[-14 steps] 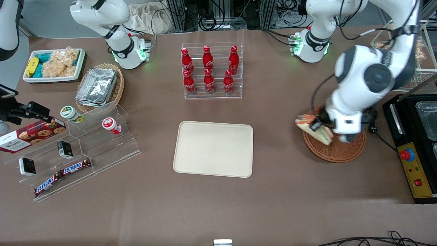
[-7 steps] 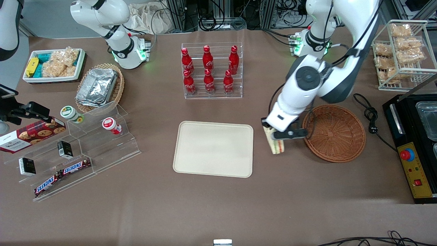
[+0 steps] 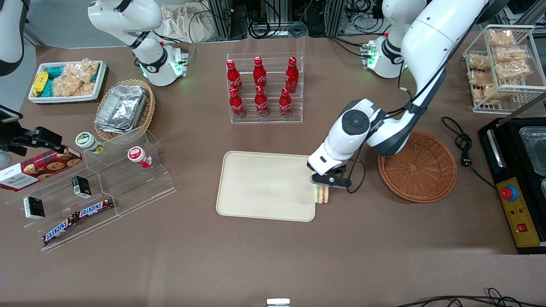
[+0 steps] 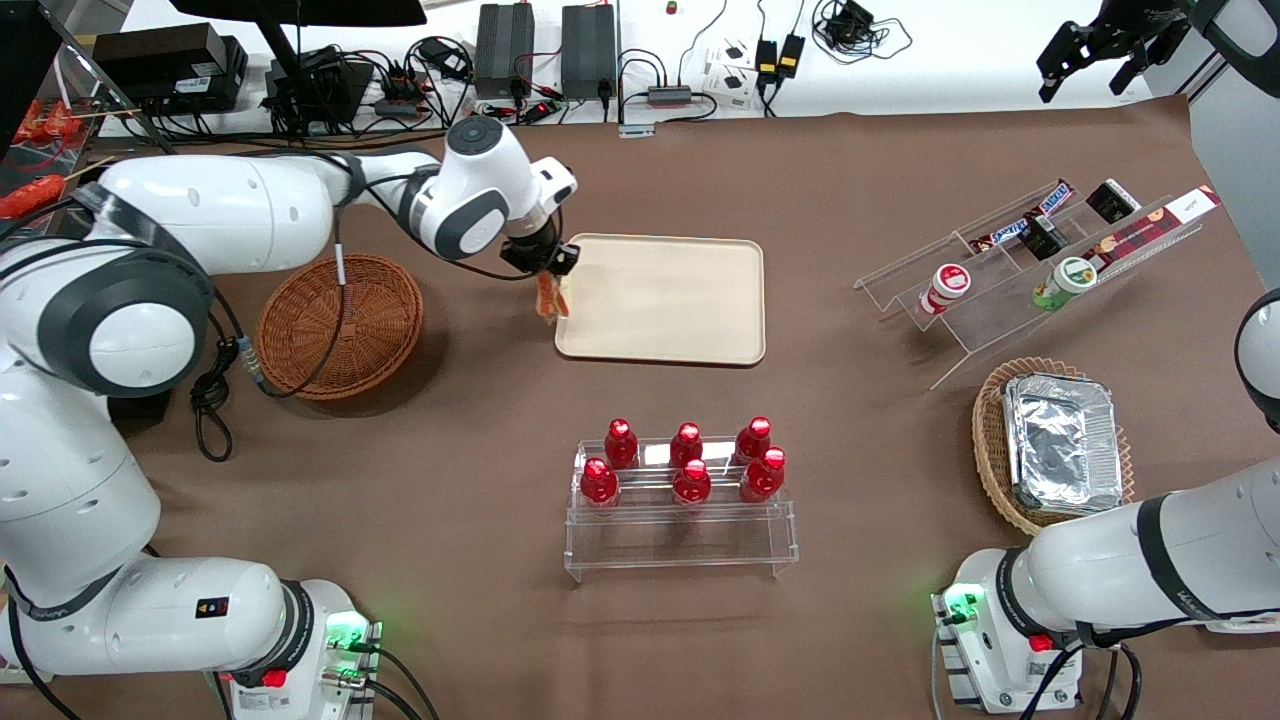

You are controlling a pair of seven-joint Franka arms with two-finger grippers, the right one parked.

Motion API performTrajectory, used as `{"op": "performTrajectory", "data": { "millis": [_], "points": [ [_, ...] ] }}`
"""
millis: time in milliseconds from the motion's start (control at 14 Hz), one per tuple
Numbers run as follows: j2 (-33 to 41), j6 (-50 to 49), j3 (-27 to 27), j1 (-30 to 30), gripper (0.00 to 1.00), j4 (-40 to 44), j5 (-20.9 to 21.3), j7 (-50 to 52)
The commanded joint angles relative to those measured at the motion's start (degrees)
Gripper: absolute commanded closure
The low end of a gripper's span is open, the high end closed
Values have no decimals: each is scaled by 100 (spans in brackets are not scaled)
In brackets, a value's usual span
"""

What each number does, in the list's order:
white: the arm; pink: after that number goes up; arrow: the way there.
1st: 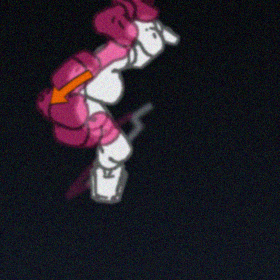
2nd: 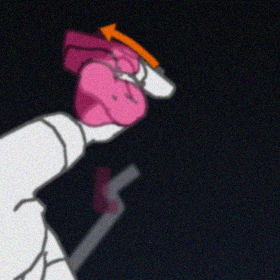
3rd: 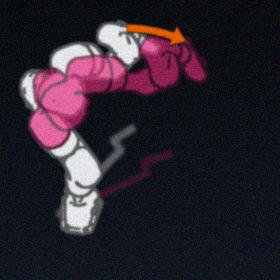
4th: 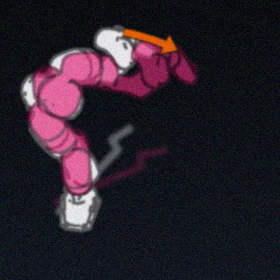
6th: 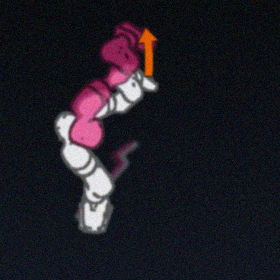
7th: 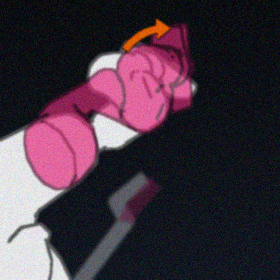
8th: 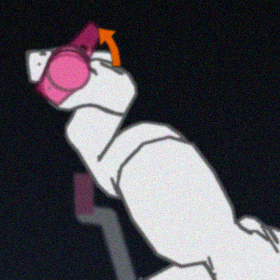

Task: Place sandwich from basket to tray
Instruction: 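Lift the sandwich and carry it over the cream tray, then lower the sandwich onto the tray and open the left gripper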

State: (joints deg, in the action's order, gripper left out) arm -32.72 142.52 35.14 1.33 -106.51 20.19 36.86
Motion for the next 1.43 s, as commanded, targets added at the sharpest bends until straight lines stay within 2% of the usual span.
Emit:
{"op": "performTrajectory", "data": {
  "millis": [0,286,357,429,500,571,714,929,1214,1357],
  "points": [
    [-427,-84,11,359,100,639,265,277],
    [-708,-84,2,412,100,702,749,454],
    [-770,-84,2,412,90,745,767,463],
    [-832,-84,2,412,53,798,758,567],
    [-867,-84,2,412,24,825,776,655],
    [-893,-84,2,412,1,834,776,665],
    [-780,-110,2,343,1,834,767,761],
    [18,-844,72,-51,1,842,627,815],
    [915,-1786,511,-948,1,877,-109,412],
    [1293,-2523,564,-1143,1,1192,-602,86]
  ]
}}
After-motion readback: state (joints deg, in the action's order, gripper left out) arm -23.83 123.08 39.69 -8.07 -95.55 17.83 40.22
